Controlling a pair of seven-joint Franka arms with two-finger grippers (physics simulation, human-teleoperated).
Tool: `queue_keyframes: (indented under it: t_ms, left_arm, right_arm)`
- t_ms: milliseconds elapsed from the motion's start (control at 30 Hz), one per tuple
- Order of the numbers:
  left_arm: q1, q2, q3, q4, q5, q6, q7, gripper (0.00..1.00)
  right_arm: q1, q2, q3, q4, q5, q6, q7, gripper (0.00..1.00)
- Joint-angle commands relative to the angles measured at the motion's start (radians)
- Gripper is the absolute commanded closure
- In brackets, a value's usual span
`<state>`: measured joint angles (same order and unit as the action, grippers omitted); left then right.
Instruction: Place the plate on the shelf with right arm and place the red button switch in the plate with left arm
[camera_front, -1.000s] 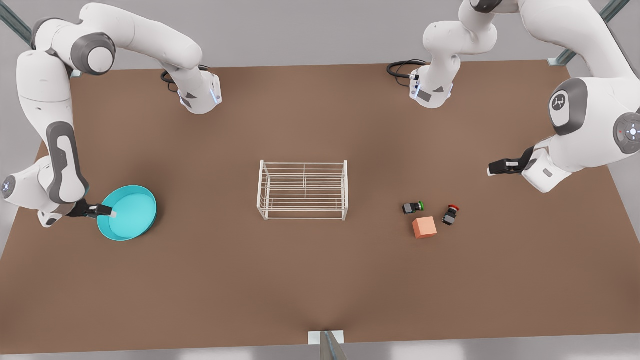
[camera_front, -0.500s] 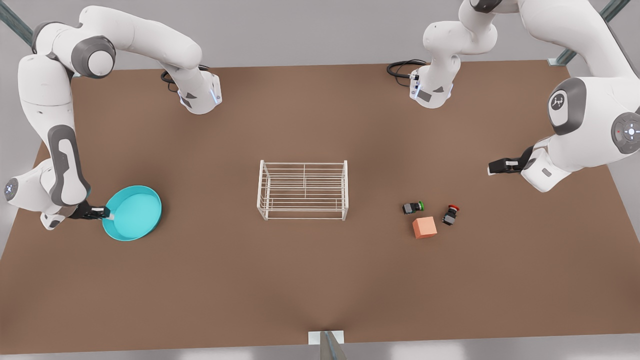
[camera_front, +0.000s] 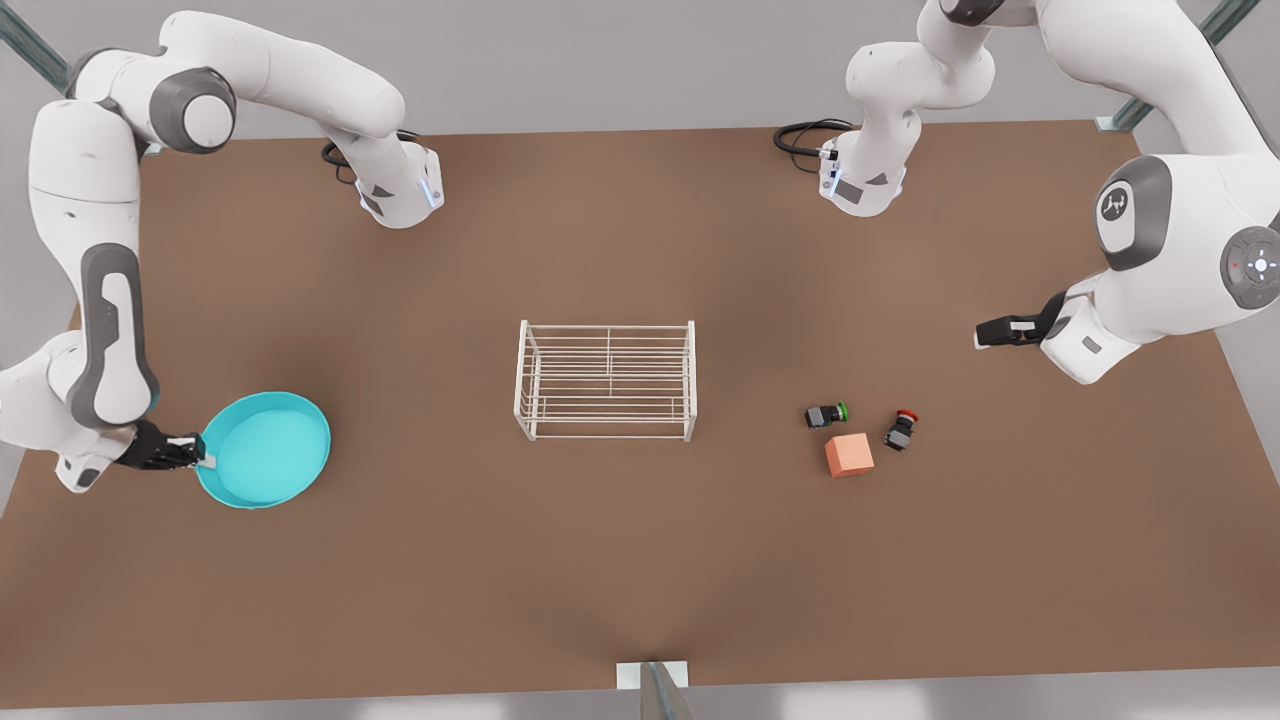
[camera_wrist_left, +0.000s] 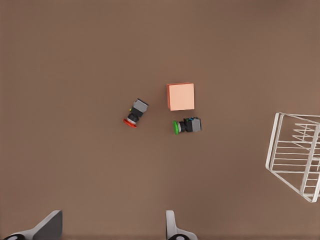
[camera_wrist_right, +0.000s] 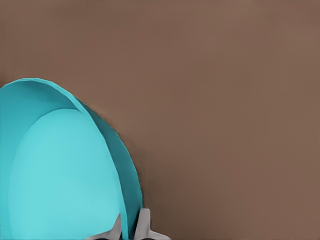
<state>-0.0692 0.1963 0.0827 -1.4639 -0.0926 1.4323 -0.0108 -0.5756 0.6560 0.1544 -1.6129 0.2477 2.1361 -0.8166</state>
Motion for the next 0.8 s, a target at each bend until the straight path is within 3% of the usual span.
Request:
queue_keyframes:
  t_ms: [0, 200, 267, 300, 567, 767]
  left_arm:
    - [0.0, -0.001, 0.0, 0.0, 0.001, -0.001, 0.0, 0.0]
    - [-0.001, 0.0, 0.0, 0.0, 0.001, 0.0, -0.001, 0.0]
    - [-0.001, 0.0, 0.0, 0.0, 0.001, 0.0, -0.001, 0.0]
    - [-0.001, 0.0, 0.0, 0.0, 0.001, -0.001, 0.0, 0.0]
    - [-0.001, 0.002, 0.0, -0.003, 0.001, -0.003, -0.001, 0.0]
    - [0.0, 0.003, 0.0, -0.003, 0.001, -0.009, -0.001, 0.0]
  right_arm:
    - [0.0, 0.001, 0.037, 0.015, 0.019, -0.1, -0.041, 0.79]
    - [0.06, 0.013, 0.154, 0.117, 0.213, -0.251, 0.033, 0.79]
    - [0.066, 0.031, 0.283, 0.136, 0.242, -0.263, 0.184, 0.79]
    - [0.106, 0.054, 0.306, 0.18, 0.242, -0.262, 0.253, 0.79]
    - [0.398, 0.082, 0.309, 0.355, 0.289, -0.235, 0.629, 0.79]
    - [0.563, 0.077, 0.297, 0.343, 0.095, -0.15, 0.784, 0.79]
